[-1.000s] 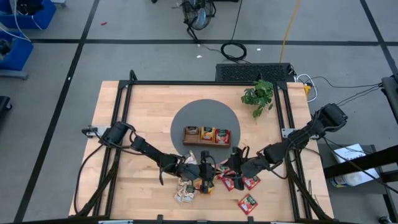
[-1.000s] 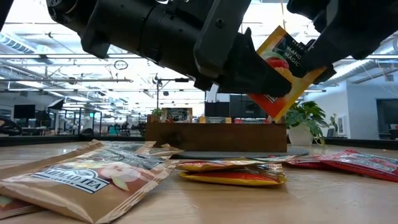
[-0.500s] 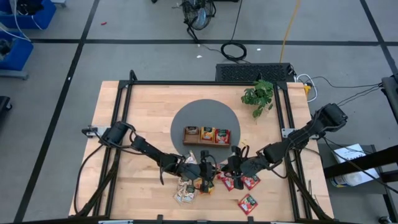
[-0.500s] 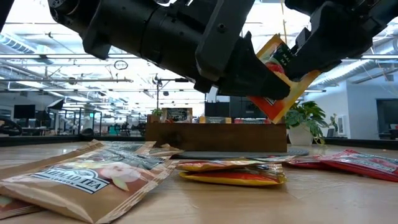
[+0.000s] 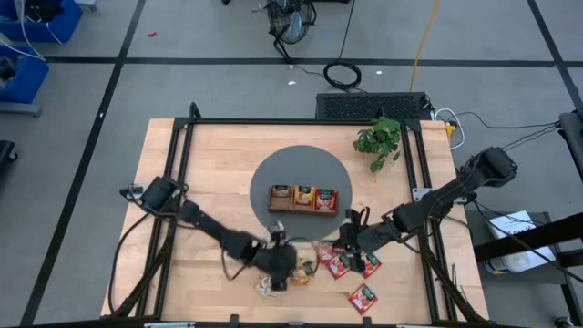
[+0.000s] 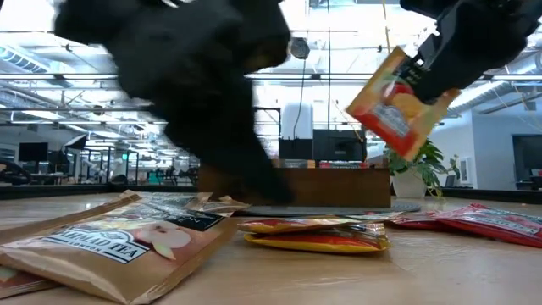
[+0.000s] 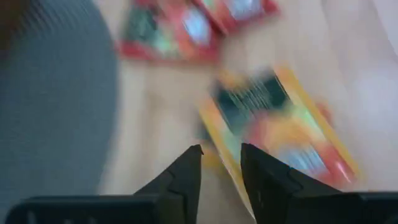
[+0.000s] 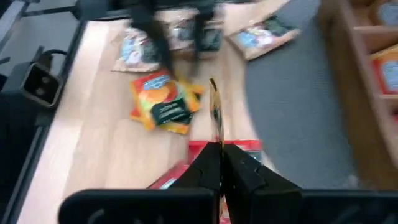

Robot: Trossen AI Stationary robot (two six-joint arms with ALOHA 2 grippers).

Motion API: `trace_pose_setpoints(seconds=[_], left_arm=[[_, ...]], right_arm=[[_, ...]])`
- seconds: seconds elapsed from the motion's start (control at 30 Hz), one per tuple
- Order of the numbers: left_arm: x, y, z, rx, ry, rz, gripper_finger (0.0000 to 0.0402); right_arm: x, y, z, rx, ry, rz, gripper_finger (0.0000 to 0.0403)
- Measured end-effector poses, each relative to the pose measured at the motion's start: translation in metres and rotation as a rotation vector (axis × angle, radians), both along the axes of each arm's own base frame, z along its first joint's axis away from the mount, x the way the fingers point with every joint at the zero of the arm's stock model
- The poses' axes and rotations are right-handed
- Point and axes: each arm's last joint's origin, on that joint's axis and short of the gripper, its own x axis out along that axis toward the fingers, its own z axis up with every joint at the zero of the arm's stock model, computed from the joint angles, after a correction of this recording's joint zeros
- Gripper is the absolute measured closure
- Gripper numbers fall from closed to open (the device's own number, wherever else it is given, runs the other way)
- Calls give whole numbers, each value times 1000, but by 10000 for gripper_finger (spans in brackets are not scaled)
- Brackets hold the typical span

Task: Pick & Place Tea
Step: Put the yellow tea bag into the middle section of the wooden organizer

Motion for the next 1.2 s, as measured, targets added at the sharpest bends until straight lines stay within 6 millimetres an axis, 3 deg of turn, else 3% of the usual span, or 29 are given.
trace_pose_setpoints(seconds=[0.27,0.43,0.57,0.7,0.87,1.07,1.2], left_arm=[[-42,-62,3,176,-85,-118,338],[-51,-73,13,215,-128,-165,394],[-52,-73,17,213,-137,-169,380],[-52,-74,17,213,-137,-173,367],[-56,-77,16,220,-132,-187,365],[-59,-80,16,230,-128,-204,364],[-59,-80,16,231,-126,-204,364]], right_arm=[[26,-40,33,10,86,-27,403],[53,-77,60,-86,222,-42,403],[79,-103,76,-116,296,-1,403],[106,-123,70,-171,366,41,403],[130,-135,42,-150,467,88,403],[141,-145,17,-199,525,70,403],[143,-149,11,-200,537,63,403]])
